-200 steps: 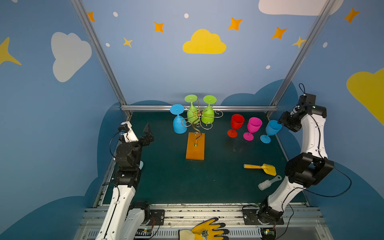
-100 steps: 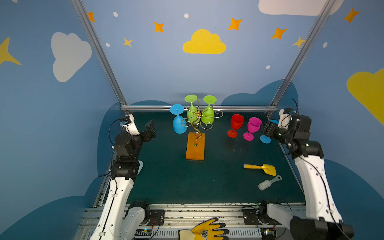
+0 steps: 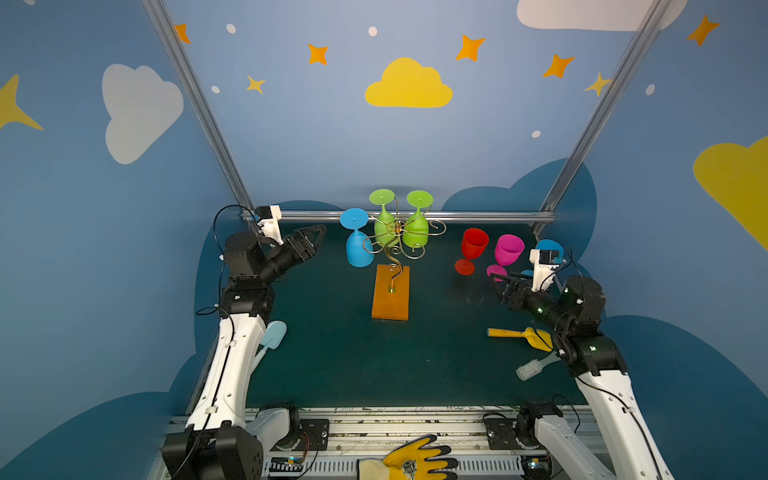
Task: Take the wine glass off the wine glass rack
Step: 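Raise the right gripper away while the left gripper reaches toward the hanging blue glass, then close the left gripper on the foot of the blue glass on the rack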
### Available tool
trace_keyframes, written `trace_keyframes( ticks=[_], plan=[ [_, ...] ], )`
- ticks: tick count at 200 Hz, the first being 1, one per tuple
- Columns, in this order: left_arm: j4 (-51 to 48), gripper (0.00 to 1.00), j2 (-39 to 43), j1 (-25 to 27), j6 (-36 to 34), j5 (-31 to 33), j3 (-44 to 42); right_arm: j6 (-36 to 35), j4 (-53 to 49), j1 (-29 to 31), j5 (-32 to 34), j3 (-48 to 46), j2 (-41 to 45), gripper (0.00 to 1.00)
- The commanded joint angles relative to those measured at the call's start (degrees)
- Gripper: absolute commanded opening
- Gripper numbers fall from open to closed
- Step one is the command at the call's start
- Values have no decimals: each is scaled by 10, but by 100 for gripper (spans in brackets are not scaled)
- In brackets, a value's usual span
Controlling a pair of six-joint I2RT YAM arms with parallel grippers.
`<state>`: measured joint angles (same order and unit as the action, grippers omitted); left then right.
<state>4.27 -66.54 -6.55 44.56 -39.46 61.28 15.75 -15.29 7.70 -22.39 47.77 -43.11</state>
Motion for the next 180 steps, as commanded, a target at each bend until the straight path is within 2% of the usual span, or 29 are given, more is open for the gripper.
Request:
trace_keyframes(
  ticks=[1, 69, 180],
  plan=[
    [27, 67, -19, -1, 48, -76, 25, -19, 36, 20, -19, 2, 10, 72],
    [45, 59, -118, 22, 69, -132, 90, -19, 47, 69, -19, 8, 2, 72],
    [68, 48, -191, 58, 84, -127, 132, -36, 41, 130, 3, 31, -5, 75]
  ],
)
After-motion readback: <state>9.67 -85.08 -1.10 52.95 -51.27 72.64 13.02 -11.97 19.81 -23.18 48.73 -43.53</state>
